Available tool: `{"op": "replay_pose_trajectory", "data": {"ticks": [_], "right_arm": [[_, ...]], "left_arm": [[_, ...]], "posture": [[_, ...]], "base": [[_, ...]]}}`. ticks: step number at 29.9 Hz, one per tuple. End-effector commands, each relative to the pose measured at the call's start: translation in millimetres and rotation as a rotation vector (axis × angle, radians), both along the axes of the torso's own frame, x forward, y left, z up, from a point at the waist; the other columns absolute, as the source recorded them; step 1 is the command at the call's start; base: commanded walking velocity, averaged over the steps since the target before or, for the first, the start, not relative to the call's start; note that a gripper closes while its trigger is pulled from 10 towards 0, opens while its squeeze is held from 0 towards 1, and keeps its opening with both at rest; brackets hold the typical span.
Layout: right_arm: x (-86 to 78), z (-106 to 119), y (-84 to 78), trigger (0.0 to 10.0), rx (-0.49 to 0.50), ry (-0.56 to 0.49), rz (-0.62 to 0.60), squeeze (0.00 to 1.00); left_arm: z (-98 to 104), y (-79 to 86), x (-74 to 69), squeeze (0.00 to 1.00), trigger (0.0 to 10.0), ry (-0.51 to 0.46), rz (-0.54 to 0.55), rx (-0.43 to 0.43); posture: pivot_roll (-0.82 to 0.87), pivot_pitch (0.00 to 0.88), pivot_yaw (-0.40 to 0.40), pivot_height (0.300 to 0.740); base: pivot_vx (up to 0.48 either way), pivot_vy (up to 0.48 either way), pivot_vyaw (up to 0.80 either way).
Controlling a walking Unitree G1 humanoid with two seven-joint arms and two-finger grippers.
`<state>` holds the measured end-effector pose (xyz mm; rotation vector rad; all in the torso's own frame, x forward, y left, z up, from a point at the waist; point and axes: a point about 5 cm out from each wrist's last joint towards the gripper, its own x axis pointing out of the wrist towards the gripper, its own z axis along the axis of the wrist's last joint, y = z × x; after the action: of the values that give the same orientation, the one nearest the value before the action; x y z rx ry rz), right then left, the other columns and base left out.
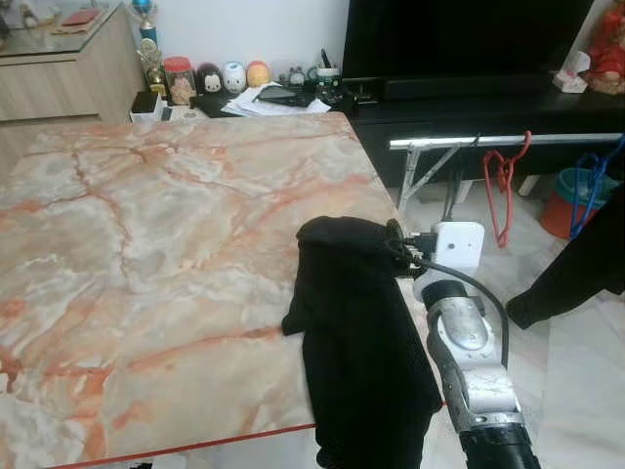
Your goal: Hang hanger
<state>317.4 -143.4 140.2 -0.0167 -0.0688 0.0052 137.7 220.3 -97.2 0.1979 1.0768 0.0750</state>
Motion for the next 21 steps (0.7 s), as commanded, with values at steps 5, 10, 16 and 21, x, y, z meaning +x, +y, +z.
{"op": "replay_pose_trajectory", "data": {"ticks": [5,10,16,21], "right_arm": [[2.0,-1.4,-0.6,10.0,-0.008,-0.009,-0.007,0.00],[3.1,-3.9,2.0,10.0,-0.019,-0.007,0.001,0.00],[4.0,-5.7,1.7,10.0,-0.017,-0.007,-0.005,0.00],[4.4,-5.8,1.8,10.0,-0.024,-0.009,-0.007,0.00]], "left_arm": [[-2.5,0.5,-7.1,0.00,10.0,0.025,-0.012,-0.002],[-2.6,0.9,-8.1,0.00,10.0,0.026,-0.010,-0.003],[-2.4,1.1,-7.3,0.00,10.0,0.026,-0.015,-0.002],[-2.2,1.6,-6.9,0.00,10.0,0.027,-0.017,0.000]], "posture": [[0.04,0.000,-0.033,0.740],[0.04,0.000,-0.033,0.740],[0.04,0.000,-0.033,0.740],[0.04,0.000,-0.031,0.740]], "base": [[-0.305,0.000,0.00],[-0.319,0.000,0.00],[-0.322,0.000,0.00],[-0.322,0.000,0.00]]}}
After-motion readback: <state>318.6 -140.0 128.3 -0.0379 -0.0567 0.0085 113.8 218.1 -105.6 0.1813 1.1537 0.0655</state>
